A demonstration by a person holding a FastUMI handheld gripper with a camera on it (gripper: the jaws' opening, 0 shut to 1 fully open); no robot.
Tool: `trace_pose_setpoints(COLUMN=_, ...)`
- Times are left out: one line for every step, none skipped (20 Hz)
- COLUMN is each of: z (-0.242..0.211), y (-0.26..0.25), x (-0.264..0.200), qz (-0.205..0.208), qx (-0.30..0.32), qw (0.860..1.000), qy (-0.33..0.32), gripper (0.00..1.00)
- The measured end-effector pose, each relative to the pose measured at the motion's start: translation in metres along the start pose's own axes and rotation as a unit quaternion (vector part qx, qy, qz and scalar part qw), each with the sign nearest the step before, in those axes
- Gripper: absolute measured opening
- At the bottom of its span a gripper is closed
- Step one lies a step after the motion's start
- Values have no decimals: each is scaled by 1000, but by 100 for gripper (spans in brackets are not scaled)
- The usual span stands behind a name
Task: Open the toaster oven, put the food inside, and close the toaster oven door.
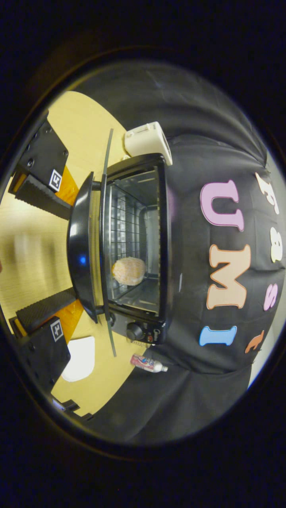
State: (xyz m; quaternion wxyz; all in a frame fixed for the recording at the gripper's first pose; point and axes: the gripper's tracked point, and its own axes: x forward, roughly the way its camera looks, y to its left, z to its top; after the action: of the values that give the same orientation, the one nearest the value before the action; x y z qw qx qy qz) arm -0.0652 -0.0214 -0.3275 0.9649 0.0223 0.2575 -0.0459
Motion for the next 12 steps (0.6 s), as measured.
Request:
trace_pose_setpoints(z=8, y=0, x=1, qz=0, qx=-2, qw=1000, qy=-6, gripper=100)
trace_pose_setpoints(z=15, y=0, x=2, qz=-2, qx=-5, qw=1000, qy=-12, gripper=100)
trace_pose_setpoints(z=23, y=1, x=1, qz=-2, qx=-10, qw=1000, qy=-17, gripper=100)
trace_pose_setpoints(z=30, y=1, x=0, qz=0, qx=-13, qw=1000, qy=-24, gripper=100)
trace_pose_setpoints(z=36, y=3, x=-2, qz=3, qx=-14, qw=999, qy=-31, gripper=100)
trace_pose_setpoints(z=46, y=4, x=-5, qz=3, qx=-14, qw=999, qy=-41, gripper=100)
trace_pose_setpoints(z=56, y=2, x=-11, qz=-1, qx=-13, qw=998, qy=-53, gripper=100)
trace_pose_setpoints(z=69, y=2, x=-17, qz=-1, qx=-11, qw=998, qy=-66, gripper=100)
trace_pose_setpoints(z=81, y=2, x=-22, qz=-1, qx=-10, qw=997, qy=-81, gripper=100)
trace_pose_setpoints(z=96, y=2, x=-31, qz=-1, qx=-8, qw=995, qy=-97, gripper=100)
trace_pose_setpoints(z=110, y=1, x=-40, qz=-1, qx=-5, qw=994, qy=-113, gripper=100)
trace_pose_setpoints(z=124, y=1, x=-50, qz=1, qx=-3, qw=992, qy=-128, gripper=100)
